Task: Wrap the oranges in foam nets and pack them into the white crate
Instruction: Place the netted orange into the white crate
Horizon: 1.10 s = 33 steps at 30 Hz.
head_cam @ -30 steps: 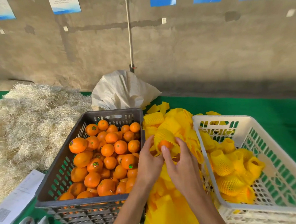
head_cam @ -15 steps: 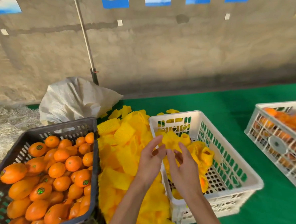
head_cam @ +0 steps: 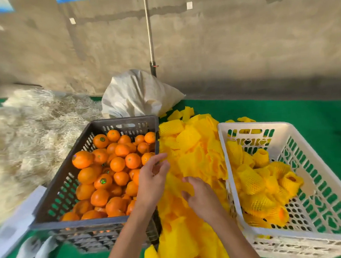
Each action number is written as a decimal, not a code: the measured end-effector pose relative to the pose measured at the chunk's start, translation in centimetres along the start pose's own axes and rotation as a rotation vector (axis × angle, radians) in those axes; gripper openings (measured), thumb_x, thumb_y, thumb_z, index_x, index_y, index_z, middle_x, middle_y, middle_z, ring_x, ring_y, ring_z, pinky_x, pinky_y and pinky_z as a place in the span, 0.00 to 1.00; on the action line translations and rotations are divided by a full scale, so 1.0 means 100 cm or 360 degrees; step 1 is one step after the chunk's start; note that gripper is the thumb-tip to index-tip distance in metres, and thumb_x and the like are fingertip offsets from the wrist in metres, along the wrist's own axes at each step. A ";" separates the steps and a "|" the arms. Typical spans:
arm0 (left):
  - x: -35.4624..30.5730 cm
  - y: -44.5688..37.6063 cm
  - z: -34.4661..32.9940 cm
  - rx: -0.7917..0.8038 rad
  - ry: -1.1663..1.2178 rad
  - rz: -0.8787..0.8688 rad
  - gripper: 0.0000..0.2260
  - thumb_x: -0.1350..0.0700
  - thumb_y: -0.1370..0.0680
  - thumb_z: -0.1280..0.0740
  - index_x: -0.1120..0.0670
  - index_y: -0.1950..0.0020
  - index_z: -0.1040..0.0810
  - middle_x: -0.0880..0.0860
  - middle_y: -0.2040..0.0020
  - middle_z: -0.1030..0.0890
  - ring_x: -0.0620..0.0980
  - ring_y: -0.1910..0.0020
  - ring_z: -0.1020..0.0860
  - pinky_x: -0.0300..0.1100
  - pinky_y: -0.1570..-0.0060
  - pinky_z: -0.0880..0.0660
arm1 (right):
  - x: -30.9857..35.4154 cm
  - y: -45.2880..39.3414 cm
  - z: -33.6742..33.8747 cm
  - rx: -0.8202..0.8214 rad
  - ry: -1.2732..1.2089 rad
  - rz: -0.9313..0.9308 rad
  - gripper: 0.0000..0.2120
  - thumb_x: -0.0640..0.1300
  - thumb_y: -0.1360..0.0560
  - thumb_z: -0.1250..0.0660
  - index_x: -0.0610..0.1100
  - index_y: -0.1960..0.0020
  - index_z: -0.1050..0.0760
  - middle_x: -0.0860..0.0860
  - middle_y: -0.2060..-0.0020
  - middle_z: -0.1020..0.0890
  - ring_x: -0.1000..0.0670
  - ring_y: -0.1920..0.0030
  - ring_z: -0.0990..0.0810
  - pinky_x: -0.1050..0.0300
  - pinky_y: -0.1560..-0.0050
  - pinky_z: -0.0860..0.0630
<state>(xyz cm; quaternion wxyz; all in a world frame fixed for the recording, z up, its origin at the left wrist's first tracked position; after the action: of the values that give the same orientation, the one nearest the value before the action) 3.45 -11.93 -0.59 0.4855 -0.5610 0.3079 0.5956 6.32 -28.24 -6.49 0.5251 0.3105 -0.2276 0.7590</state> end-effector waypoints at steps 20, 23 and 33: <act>0.081 -0.035 0.116 0.0765 -0.1054 0.0715 0.24 0.49 0.22 0.25 0.53 0.28 0.24 0.54 0.32 0.22 0.55 0.37 0.21 0.49 0.43 0.21 | 0.094 -0.024 -0.011 -0.0815 0.0112 0.0246 0.12 0.47 0.19 0.34 0.46 0.37 0.23 0.47 0.44 0.23 0.46 0.48 0.21 0.58 0.58 0.27; 0.084 -0.029 0.082 0.1265 -0.1279 0.0874 0.31 0.44 0.27 0.23 0.46 0.26 0.27 0.53 0.31 0.24 0.54 0.45 0.20 0.47 0.52 0.15 | 0.108 -0.026 -0.004 -0.0820 -0.0032 0.0292 0.15 0.50 0.19 0.35 0.47 0.34 0.24 0.49 0.40 0.23 0.51 0.44 0.22 0.66 0.53 0.31; 0.087 -0.020 0.057 0.1546 -0.1709 0.0775 0.19 0.56 0.16 0.38 0.58 0.25 0.27 0.61 0.37 0.20 0.52 0.62 0.22 0.44 0.58 0.21 | 0.103 -0.025 -0.009 -0.0673 -0.0270 0.0134 0.24 0.53 0.22 0.30 0.51 0.27 0.30 0.54 0.33 0.26 0.58 0.34 0.30 0.75 0.45 0.37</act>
<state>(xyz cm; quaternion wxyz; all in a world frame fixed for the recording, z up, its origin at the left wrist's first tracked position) 4.05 -4.04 -7.63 0.6157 0.1657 0.3720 0.6746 5.86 -19.98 0.23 0.5252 0.2465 -0.4375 0.6870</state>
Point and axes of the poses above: each hand's wrist, its own y-axis away from the middle knuckle, its own z-axis out of the back of the hand, x = y × z, the point moved 4 cm from there along -y, towards the middle knuckle
